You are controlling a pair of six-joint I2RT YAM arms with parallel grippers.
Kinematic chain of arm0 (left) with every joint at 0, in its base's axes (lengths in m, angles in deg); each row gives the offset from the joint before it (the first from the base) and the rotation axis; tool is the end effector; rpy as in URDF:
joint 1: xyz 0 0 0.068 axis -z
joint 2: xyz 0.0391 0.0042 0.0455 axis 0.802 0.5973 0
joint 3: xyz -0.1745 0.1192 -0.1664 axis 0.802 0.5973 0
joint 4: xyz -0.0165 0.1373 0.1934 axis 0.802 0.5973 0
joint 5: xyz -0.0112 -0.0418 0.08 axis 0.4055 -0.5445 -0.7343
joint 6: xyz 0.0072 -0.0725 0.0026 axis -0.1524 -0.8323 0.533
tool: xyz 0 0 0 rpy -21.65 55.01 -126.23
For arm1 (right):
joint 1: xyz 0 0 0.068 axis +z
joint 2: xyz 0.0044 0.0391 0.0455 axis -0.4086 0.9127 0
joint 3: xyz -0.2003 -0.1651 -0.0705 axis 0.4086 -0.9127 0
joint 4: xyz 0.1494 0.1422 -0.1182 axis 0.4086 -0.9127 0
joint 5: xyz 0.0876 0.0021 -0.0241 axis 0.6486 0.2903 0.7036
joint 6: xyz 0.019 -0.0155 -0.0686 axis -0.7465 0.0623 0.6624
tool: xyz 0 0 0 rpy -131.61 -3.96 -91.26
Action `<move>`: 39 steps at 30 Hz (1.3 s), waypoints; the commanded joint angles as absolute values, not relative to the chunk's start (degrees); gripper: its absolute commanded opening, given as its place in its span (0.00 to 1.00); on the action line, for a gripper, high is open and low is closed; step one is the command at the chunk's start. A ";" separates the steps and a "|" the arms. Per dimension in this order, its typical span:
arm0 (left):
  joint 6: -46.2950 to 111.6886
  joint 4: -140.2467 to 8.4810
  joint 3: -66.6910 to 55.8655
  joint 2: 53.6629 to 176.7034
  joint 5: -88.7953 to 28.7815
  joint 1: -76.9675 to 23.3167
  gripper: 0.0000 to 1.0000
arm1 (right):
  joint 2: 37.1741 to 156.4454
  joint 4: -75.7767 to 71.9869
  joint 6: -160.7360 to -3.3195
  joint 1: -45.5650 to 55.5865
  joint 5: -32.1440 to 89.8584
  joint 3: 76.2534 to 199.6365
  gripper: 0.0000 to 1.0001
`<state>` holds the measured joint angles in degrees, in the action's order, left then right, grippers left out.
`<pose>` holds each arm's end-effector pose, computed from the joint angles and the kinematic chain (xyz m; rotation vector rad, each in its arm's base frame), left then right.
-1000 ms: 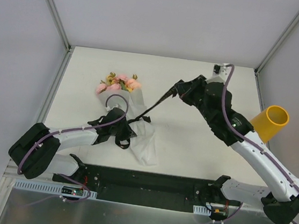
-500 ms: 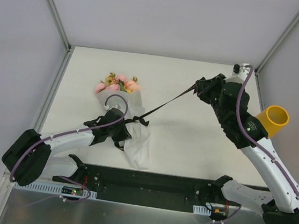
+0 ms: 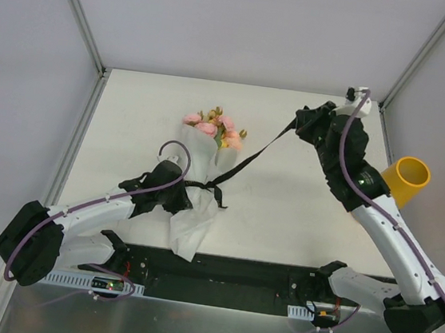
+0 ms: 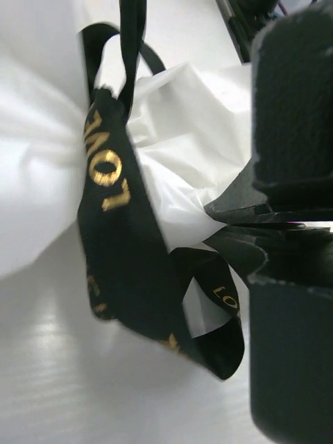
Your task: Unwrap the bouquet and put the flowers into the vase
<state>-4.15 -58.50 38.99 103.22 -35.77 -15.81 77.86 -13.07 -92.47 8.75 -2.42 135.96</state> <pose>0.1718 -0.1353 0.1786 -0.2067 2.4177 -0.7933 0.2073 0.1049 0.4454 0.1096 1.5825 0.3606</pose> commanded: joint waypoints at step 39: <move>0.86 -57.98 39.51 98.49 -31.24 -15.80 0.00 | 111.17 32.98 -91.74 17.80 47.06 112.14 0.43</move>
<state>0.03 -55.03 39.32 99.28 -32.25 -15.81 108.65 25.42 -94.28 16.44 47.04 110.21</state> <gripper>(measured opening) 0.024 0.434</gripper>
